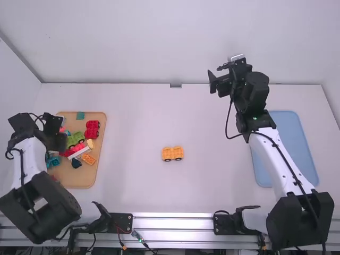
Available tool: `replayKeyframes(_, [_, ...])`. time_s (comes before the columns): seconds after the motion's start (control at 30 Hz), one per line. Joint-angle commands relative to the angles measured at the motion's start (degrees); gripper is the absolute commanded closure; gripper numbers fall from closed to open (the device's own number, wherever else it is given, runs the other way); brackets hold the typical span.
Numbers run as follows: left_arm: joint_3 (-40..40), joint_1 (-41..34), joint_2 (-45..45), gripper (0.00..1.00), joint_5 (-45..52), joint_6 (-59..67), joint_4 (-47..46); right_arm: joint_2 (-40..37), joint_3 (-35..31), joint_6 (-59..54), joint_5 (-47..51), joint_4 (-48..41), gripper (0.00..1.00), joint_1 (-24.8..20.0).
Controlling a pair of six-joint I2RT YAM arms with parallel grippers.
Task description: Assemble lego blocks to make yellow taxi
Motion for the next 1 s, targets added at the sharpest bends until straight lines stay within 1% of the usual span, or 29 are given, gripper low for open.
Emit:
replayKeyframes(0.0, [-0.3,-1.3,-2.1,0.98,20.6,0.8,-0.7,3.8,1.9,7.2,-2.5,1.4,0.01,-0.2])
replayKeyframes(0.07, [-0.3,-4.4,-2.3,0.98,25.0,0.7,-0.3,7.2,1.9,8.5,-6.9,4.3,0.01,-0.2])
replayKeyframes(0.1, [-0.3,-5.0,-2.3,0.98,25.4,0.6,-0.2,7.7,1.9,8.6,-7.8,4.8,0.01,-0.2])
replayKeyframes(0.2, [-0.3,-11.8,-2.1,0.98,31.0,0.5,1.3,12.7,1.9,12.1,-17.1,10.8,0.01,-0.2])
replayKeyframes(0.23, [-0.3,-12.5,-2.1,0.97,31.6,0.5,1.6,13.2,1.9,12.6,-17.9,11.3,0.01,-0.2])
replayKeyframes(0.27, [-0.3,-16.0,-1.6,0.97,33.6,0.4,3.4,14.5,1.9,14.6,-20.7,13.2,0.01,-0.2])
replayKeyframes(0.37, [-0.3,-21.3,-0.8,0.97,36.3,0.4,6.1,16.4,1.9,17.6,-25.0,14.7,0.01,-0.2])
replayKeyframes(0.4, [-0.3,-25.1,-0.3,0.98,37.9,0.4,8.1,17.4,1.9,18.5,-27.8,14.8,0.01,-0.1])
replayKeyframes(0.47, [-0.3,-27.9,0.2,0.98,38.2,-2.2,10.8,18.2,1.9,18.6,-30.6,14.8,0.01,-0.1])
replayKeyframes(0.6, [-0.3,-35.2,4.1,0.98,38.7,-13.7,24.1,19.5,1.9,16.6,-43.1,14.9,0.01,-0.1])
replayKeyframes(0.63, [-0.3,-36.8,5.5,0.98,40.0,-15.7,27.7,19.6,1.9,14.5,-47.3,14.9,0.01,-0.1])
replayKeyframes(0.67, [-0.3,-38.1,6.9,0.95,42.4,-17.4,31.2,19.9,1.9,12.1,-51.1,14.8,0.01,-0.1])
replayKeyframes(0.7, [-0.3,-39.1,8.2,0.94,44.7,-18.2,34.1,20.0,1.9,10.6,-53.5,14.8,0.03,-0.1])
replayKeyframes(0.77, [-0.3,-40.6,10.6,0.94,48.9,-21.1,39.5,20.2,1.9,9.3,-56.0,14.3,0.03,-0.1])
replayKeyframes(0.8, [-0.3,-42.0,13.4,0.94,52.3,-24.7,45.9,20.2,1.9,8.9,-57.2,14.2,0.02,0.2])
replayKeyframes(0.83, [-0.3,-42.4,14.2,0.93,53.3,-25.9,47.8,20.2,1.9,8.9,-57.6,14.2,0.01,0.3])
replayKeyframes(0.87, [-0.3,-43.3,16.1,0.92,55.3,-28.6,52.5,20.2,1.9,8.1,-58.7,14.2,0.00,0.8])
replayKeyframes(0.97, [-0.3,-45.2,19.1,0.94,59.6,-35.7,62.2,20.2,1.9,4.1,-62.1,13.5,0.00,2.1])
